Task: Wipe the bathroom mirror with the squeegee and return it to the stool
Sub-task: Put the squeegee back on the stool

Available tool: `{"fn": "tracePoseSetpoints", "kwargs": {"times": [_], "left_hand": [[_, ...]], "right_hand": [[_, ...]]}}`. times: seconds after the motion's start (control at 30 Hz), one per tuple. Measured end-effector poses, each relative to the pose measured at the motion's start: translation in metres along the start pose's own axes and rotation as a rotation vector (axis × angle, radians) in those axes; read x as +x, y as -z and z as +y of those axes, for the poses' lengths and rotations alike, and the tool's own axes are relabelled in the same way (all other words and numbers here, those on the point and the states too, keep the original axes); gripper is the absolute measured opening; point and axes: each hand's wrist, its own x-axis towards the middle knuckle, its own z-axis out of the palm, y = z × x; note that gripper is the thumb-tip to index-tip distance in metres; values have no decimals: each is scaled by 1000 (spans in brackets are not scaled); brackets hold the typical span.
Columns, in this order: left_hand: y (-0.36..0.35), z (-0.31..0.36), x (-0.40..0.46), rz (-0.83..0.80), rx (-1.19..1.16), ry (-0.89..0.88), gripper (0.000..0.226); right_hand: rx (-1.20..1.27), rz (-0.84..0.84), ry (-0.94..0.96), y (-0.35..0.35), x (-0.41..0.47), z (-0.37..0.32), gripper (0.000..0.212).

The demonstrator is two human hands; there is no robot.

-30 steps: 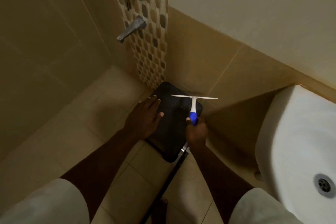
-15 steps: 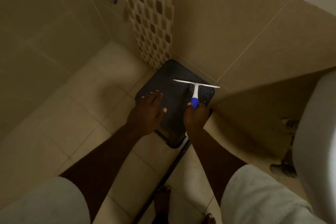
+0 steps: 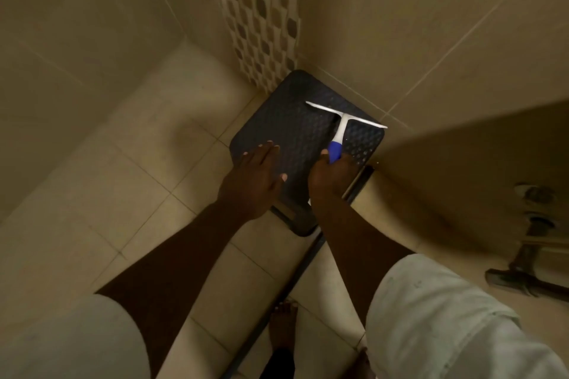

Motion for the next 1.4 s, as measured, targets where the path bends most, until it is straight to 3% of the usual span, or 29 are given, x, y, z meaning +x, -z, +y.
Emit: {"fn": "tracePoseSetpoints", "kwargs": {"times": [0.17,0.37,1.4], "left_hand": [[-8,-10,3,-4,3,24,62],[-9,-10,5,-16,1,29,62],[-24,-25,12,-21,-38,50,64]], "right_hand": [[6,-4,17,-10,-1,1,49],[-40,-129,23,-10,4,3,45],[-11,-165,41,-26,7,-7,42]]}}
